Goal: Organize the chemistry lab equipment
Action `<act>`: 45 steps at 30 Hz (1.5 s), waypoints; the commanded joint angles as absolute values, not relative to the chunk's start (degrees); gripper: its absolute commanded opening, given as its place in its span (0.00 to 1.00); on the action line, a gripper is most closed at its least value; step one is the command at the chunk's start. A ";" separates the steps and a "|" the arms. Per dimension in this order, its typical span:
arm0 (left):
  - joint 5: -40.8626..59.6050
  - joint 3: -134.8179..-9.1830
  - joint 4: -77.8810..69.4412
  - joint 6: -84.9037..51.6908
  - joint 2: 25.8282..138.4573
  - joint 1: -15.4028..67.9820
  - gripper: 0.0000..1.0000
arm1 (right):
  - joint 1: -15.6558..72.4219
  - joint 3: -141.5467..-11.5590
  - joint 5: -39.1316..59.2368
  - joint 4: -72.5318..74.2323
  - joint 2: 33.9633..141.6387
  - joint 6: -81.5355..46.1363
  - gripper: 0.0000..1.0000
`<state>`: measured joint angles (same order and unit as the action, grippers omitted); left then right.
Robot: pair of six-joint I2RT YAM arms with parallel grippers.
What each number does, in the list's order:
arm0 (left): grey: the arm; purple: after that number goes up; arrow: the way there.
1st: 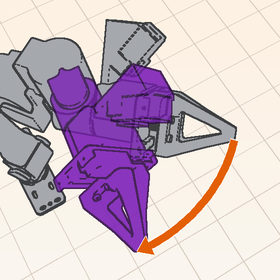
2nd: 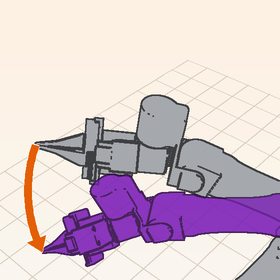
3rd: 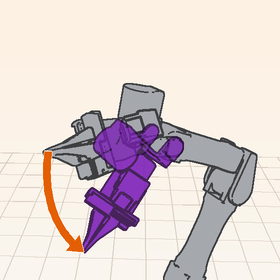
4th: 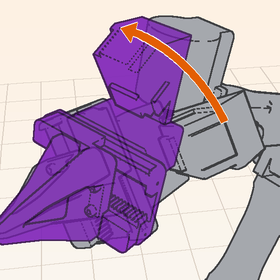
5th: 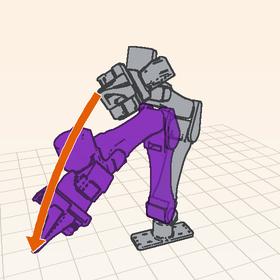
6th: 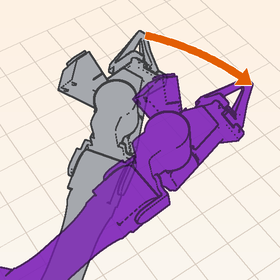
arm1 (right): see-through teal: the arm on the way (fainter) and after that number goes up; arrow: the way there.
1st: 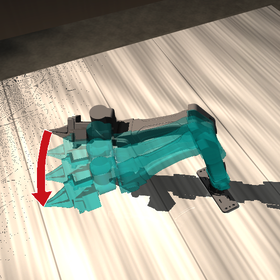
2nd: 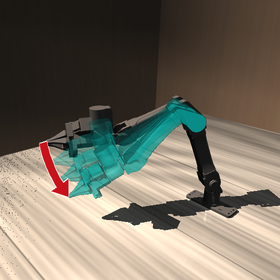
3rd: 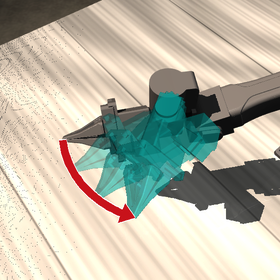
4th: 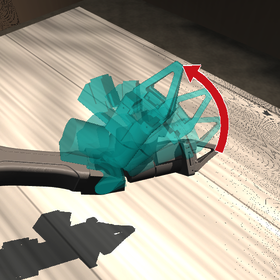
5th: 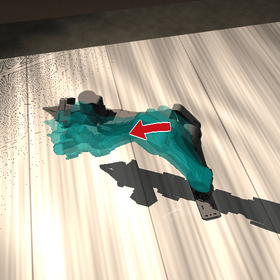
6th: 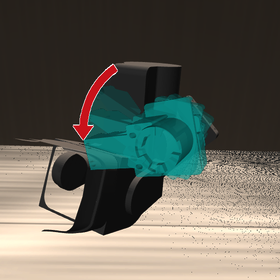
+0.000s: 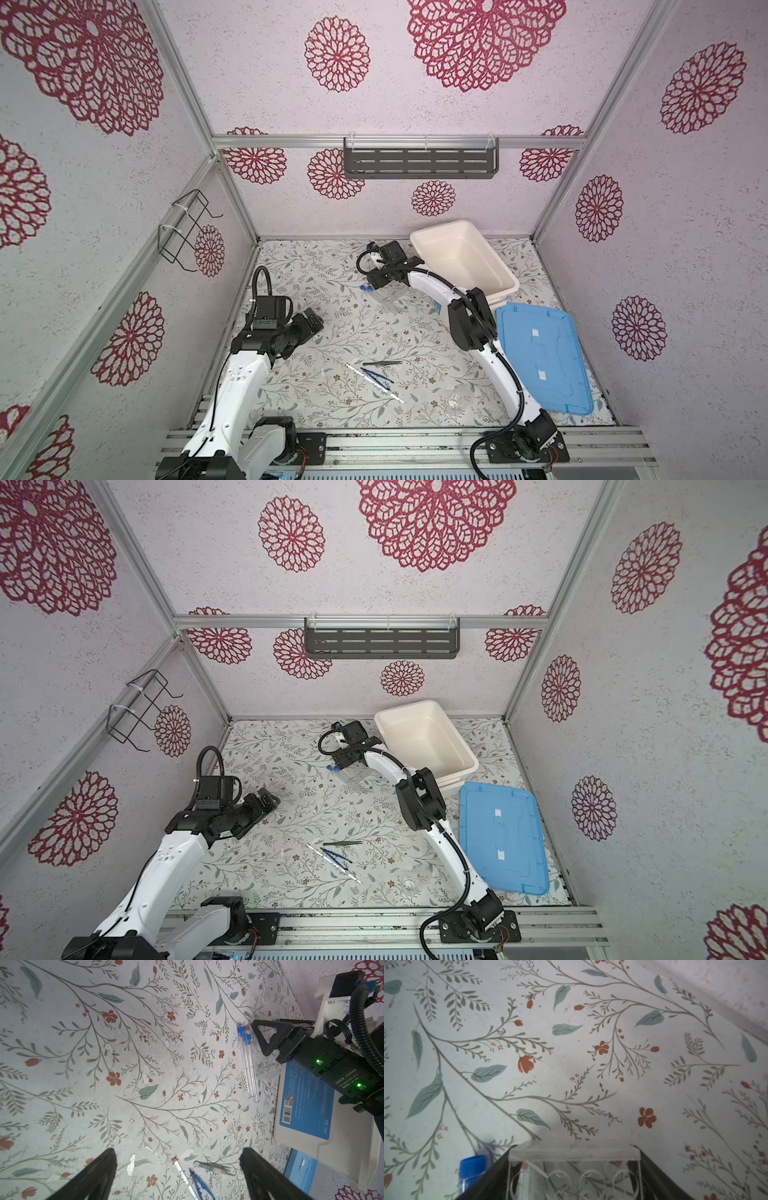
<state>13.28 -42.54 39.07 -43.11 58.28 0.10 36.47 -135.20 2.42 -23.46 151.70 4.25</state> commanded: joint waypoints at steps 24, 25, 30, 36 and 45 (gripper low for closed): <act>12.56 -43.24 38.30 -44.91 55.33 0.00 0.97 | 38.11 -136.50 5.58 -30.14 138.11 9.77 0.70; 12.28 -43.31 38.31 -44.95 55.21 0.00 0.97 | 38.66 -136.49 5.62 -30.91 137.57 9.97 0.70; 7.33 -45.06 41.33 -41.54 54.58 -0.49 0.97 | 43.83 -130.88 6.05 -31.37 133.23 11.50 0.69; 0.86 -47.82 47.91 -38.23 53.61 -2.90 0.97 | 51.39 -120.27 7.10 -27.13 129.39 10.15 0.68; 8.00 -46.47 44.98 -39.33 54.25 -6.24 0.97 | 55.93 -109.07 10.11 -21.01 129.63 6.37 0.69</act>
<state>5.72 -47.18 46.50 -38.89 54.74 -5.93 57.89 -108.97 8.88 -24.58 131.17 8.40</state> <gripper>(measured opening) 0.975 0.778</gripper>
